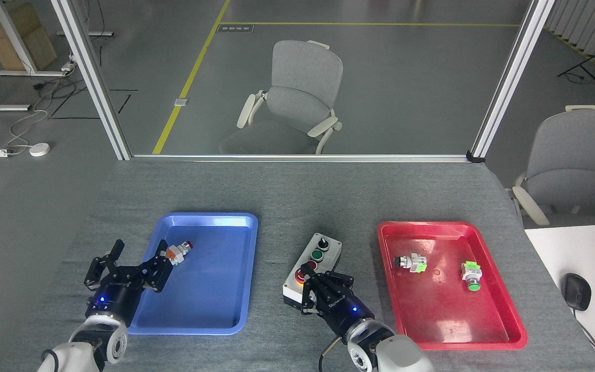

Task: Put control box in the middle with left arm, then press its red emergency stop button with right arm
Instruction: 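Press down on the red emergency stop button with the right gripper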

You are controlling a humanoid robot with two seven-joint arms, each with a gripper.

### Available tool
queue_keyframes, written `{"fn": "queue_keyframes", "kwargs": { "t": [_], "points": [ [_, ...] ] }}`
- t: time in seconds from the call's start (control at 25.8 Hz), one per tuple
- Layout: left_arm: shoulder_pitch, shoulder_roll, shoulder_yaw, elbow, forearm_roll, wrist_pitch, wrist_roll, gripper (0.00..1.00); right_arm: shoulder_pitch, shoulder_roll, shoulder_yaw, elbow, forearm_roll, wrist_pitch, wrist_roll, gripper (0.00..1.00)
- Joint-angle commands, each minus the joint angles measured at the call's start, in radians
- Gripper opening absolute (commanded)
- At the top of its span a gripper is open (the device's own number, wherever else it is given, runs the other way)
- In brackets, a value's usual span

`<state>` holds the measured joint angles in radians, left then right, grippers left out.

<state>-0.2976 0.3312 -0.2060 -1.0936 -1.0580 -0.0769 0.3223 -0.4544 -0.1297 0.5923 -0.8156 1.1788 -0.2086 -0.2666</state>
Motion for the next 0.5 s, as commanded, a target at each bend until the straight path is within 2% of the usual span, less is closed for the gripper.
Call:
{"fn": "queue_keyframes", "kwargs": {
  "t": [0.0,0.31,0.46],
  "points": [
    [0.003,-0.004,0.016,-0.003,0.009,-0.004,-0.002,1.0,0.0,0.002,0.006,0.001,0.004,-0.028,0.006,0.0],
    [0.015,-0.02,0.063,-0.003,0.032,-0.011,-0.002,1.0,0.0,0.012,0.004,0.038,0.004,-0.046,0.006,0.0],
    [0.015,-0.021,0.068,-0.003,0.042,-0.006,-0.002,1.0,-0.003,0.015,0.007,0.11,0.004,-0.044,0.006,0.0]
  ]
}}
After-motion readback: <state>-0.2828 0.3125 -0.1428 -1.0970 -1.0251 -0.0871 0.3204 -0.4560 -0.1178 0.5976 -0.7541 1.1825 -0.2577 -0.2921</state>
